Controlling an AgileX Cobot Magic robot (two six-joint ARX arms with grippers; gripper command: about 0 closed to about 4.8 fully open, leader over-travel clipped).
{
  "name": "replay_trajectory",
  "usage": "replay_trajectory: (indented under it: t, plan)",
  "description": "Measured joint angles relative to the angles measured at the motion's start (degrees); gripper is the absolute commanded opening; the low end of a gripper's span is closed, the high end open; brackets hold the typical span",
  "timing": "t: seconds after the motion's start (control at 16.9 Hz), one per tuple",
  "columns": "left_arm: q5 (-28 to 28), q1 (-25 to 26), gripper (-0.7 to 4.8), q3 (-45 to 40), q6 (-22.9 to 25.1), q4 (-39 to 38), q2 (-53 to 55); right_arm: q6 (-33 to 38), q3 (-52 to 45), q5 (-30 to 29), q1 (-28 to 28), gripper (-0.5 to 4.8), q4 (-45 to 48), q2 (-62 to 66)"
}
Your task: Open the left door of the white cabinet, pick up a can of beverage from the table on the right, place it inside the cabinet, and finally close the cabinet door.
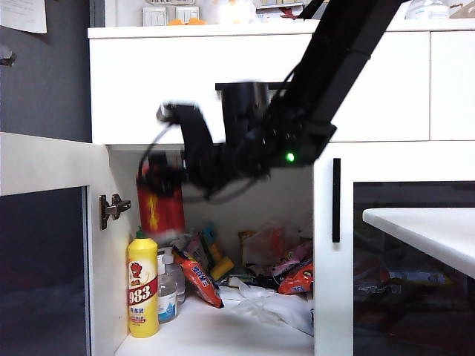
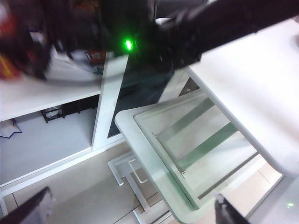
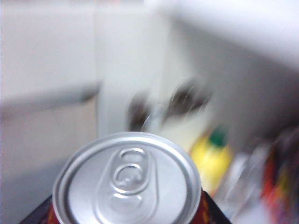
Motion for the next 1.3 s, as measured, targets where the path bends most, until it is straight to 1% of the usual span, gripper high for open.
replay_trajectory:
  t: [0.18, 0.35, 0.41, 0.65, 0.71, 0.83, 0.89, 1.0, 1.18, 1.24, 1.3]
  plan:
    - [-0.02, 0.00, 4.79, 0.00, 0.02, 0.39, -0.20, 0.00, 0.48, 0.90, -0.52, 1.76, 5.86, -0.22]
    - [-0.02, 0.00, 4.79, 0.02, 1.38, 3.02, -1.25, 0.00, 0.44, 0.94, -0.44, 1.75, 5.68, -0.15]
    - [-0.02, 0.00, 4.79, 0.02, 2.08, 3.15, -2.27, 0.00, 0.44, 0.92, -0.44, 1.75, 5.07, -0.15]
    - [-0.02, 0.00, 4.79, 0.02, 2.43, 2.71, -5.27, 0.00, 0.42, 0.94, -0.44, 1.74, 3.21, -0.15]
    - [-0.02, 0.00, 4.79, 0.04, 2.43, 2.71, -5.25, 0.00, 0.44, 0.94, -0.44, 1.63, 3.30, -0.15]
    - [-0.04, 0.00, 4.79, 0.04, 3.13, 2.03, -5.18, 0.42, 0.44, 0.94, -0.44, 0.76, 3.34, -0.15]
    - [-0.07, 0.00, 4.79, 0.04, 3.63, 1.99, -5.18, 1.84, 0.44, 0.96, -0.44, 0.58, 3.34, -0.15]
    - [-0.55, 0.00, 4.79, 0.04, 3.76, 1.55, -5.16, 4.37, 0.44, 0.94, -0.44, 0.57, 3.19, -0.15]
    - [-0.66, 0.00, 4.79, 0.04, 4.70, 0.09, -5.18, 4.61, 0.44, 1.16, -0.44, 0.57, 3.17, -0.15]
    - [-0.68, 0.00, 4.79, 0.02, 5.03, -0.66, -5.18, 4.61, 0.44, 1.81, -0.44, 0.57, 3.21, -0.15]
    - [-0.68, 0.00, 4.79, 0.02, 5.05, -0.90, -5.18, 4.63, 0.44, 3.78, -0.28, 0.57, 3.45, 0.04]
